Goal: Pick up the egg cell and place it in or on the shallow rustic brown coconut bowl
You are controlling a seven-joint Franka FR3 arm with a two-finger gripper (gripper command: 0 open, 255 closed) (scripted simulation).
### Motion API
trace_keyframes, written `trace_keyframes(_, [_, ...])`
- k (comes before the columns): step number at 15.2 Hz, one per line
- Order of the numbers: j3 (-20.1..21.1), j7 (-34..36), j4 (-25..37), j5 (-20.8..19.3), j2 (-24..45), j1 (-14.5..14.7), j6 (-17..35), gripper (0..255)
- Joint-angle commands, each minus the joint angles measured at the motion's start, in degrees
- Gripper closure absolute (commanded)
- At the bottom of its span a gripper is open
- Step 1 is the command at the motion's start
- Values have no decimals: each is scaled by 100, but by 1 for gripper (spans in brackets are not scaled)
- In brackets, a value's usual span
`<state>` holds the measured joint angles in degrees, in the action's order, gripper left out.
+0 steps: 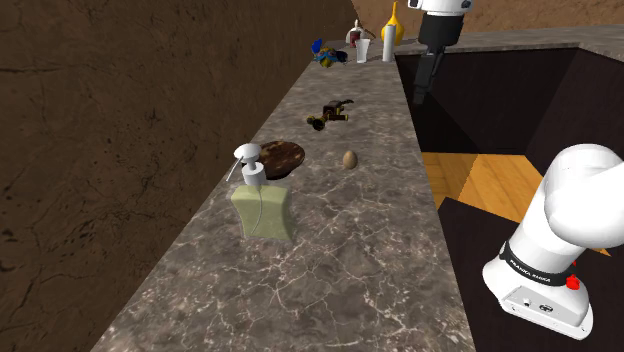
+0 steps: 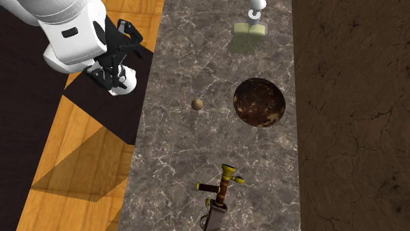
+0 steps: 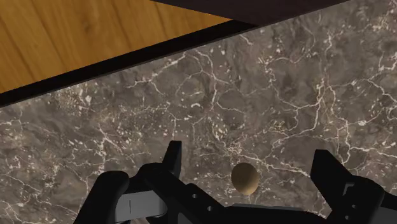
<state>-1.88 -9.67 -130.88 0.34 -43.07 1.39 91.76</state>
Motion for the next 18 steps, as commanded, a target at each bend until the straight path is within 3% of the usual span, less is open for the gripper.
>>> trace_keyframes(1, [0,0,0,0,0,0,0,0])
trace_keyframes(9, [126,23,124,193,1509,179,995,0])
trace_keyframes(18, [270,9,772,382,3409,361,1814,0])
